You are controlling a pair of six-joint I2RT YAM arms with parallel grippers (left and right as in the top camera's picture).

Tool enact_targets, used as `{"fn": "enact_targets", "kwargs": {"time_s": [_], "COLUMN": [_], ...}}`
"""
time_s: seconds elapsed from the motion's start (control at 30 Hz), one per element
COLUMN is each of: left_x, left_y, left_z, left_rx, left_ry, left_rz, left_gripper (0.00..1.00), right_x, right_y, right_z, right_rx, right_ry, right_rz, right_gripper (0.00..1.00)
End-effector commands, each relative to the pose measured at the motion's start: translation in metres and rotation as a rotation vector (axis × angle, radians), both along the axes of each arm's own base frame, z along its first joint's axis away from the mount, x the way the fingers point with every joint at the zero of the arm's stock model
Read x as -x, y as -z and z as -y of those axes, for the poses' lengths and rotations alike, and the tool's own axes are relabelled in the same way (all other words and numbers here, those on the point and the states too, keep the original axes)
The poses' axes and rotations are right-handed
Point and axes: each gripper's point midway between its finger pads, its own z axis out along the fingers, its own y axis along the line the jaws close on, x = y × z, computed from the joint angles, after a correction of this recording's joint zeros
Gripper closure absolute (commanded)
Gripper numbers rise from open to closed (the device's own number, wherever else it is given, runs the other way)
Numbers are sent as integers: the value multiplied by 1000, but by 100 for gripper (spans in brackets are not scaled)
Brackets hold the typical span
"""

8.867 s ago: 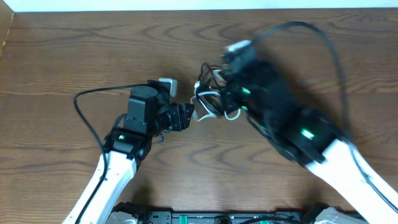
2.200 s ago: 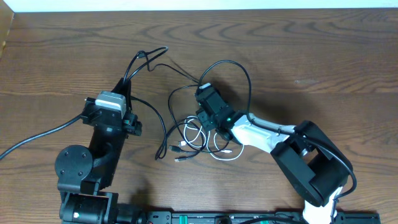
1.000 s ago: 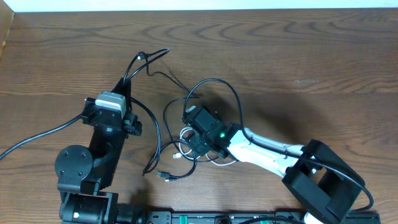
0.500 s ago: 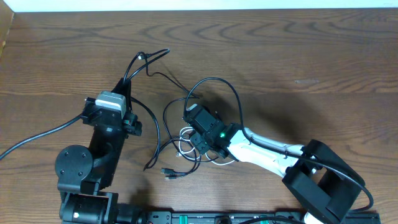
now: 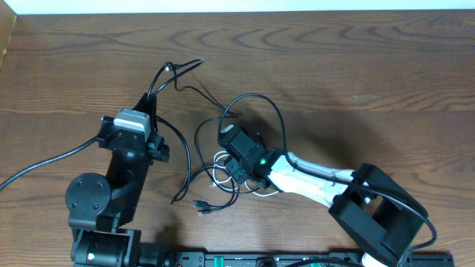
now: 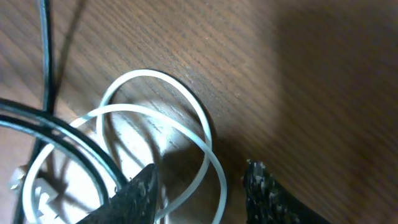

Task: Untangle cables
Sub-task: 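Pull the white cable up and right with the right gripper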

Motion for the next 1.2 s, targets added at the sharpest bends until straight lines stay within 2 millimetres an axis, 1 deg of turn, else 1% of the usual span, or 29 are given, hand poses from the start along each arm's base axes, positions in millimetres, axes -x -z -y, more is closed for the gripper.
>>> {"fn": "enact_targets", "kwargs": {"time_s": [0.0,0.1,0.2,0.23,0.27,0.3,0.37,0.53,0.6,0.63,0.7,0.73,0.83,0.9,0.97,1.0,1.07,1.13,1.17], "left_x": [5,5,5,5,5,5,5,5,5,4,4,4,4,4,4,3,3,4,4], "left_y": [-16,-16,-16,-16,-16,-16,-15,-15,-13,-11,-8,-7,-3,0,4,7,12,15,17], "left_z": [-3,-3,-3,-3,-3,-3,-3,-3,-3,-3,-3,-3,-3,-3,-3,-3,-3,-3,-3], "left_rx": [-10,-10,-10,-10,-10,-10,-11,-11,-12,-13,-15,-16,-17,-19,-21,-23,-25,-28,-28], "left_ry": [-10,-10,-11,-10,-10,-11,-10,-11,-11,-11,-11,-11,-10,-10,-10,-10,-10,-10,-10], "left_rz": [43,42,42,42,42,42,42,39,31,24,12,7,-7,-19,-36,-49,-69,-83,-89], "left_gripper": [92,92,92,92,93,93,92,92,92,93,92,93,93,92,93,93,93,93,93], "right_x": [6,7,6,6,6,5,3,0,-6,-12,-27,-34,-59,-72,-82,-87,-92,-95,-97], "right_y": [15,19,19,18,18,17,16,11,2,-8,-33,-50,-117,-167,-217,-244,-288,-319,-331], "right_z": [3,2,1,1,0,-1,-3,-6,-5,-3,3,5,16,29,46,58,83,108,123], "right_rx": [24,23,20,18,15,12,2,-14,-17,-18,-19,-23,-43,-70,-105,-128,-169,-193,-200], "right_ry": [2,-1,-1,-1,-1,-1,-1,-1,14,31,64,74,111,164,228,265,335,389,422], "right_rz": [-30,-35,-33,-32,-30,-27,-20,-6,20,49,124,171,351,471,577,630,711,772,797], "right_gripper": [59,61,66,70,76,85,99,99,99,99,99,99,99,99,99,99,99,99,99]}}
